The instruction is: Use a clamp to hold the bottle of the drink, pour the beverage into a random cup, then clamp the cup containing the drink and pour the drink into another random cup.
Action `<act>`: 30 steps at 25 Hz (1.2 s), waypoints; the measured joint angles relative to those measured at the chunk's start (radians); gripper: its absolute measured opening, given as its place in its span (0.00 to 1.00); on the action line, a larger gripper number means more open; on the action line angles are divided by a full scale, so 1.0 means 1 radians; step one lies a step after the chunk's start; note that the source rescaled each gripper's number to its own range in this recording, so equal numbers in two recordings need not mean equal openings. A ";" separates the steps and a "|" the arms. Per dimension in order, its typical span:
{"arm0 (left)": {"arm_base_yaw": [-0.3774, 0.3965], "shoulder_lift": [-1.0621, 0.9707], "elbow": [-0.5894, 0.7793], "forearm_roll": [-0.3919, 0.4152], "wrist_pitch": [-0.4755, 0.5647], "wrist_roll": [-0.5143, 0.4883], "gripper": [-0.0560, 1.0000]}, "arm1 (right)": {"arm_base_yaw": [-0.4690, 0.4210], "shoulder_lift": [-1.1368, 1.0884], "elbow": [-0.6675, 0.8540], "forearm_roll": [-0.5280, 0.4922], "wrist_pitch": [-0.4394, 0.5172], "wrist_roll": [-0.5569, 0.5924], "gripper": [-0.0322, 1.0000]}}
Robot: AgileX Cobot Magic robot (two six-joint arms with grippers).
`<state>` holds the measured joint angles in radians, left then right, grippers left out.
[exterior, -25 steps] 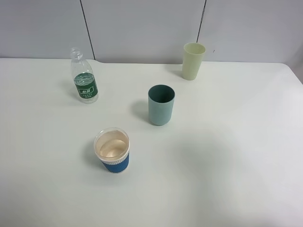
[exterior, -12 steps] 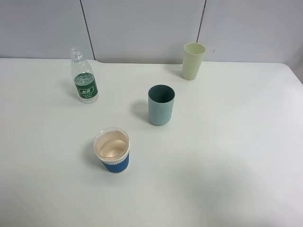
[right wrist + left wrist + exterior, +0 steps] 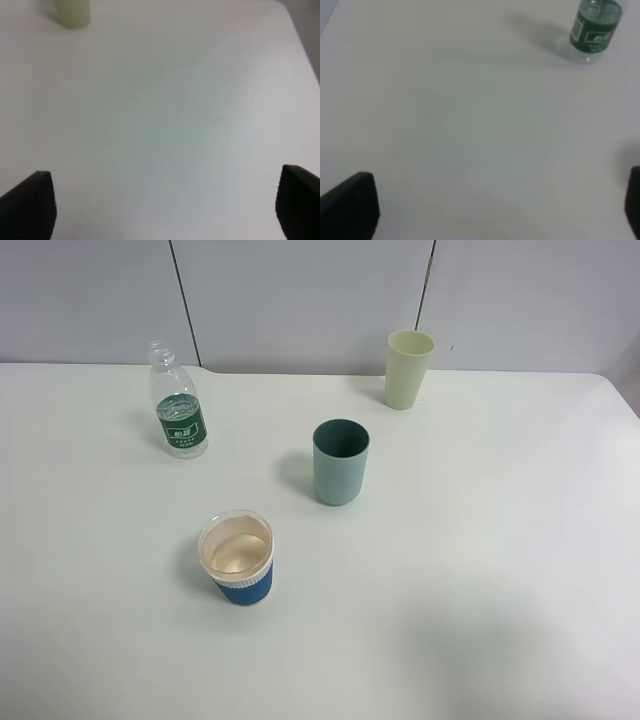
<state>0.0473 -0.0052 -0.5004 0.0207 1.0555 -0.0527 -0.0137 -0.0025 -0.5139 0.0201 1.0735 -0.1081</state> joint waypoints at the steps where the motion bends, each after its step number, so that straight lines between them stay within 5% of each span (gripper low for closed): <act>1: 0.000 0.000 0.000 0.000 0.000 0.000 1.00 | 0.000 0.000 0.007 -0.001 -0.001 0.000 0.64; 30: 0.000 0.000 0.000 0.000 0.000 0.000 1.00 | -0.041 0.000 0.010 -0.011 -0.005 0.010 0.64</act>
<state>0.0473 -0.0052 -0.5004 0.0207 1.0555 -0.0527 -0.0543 -0.0025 -0.5037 0.0096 1.0684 -0.0983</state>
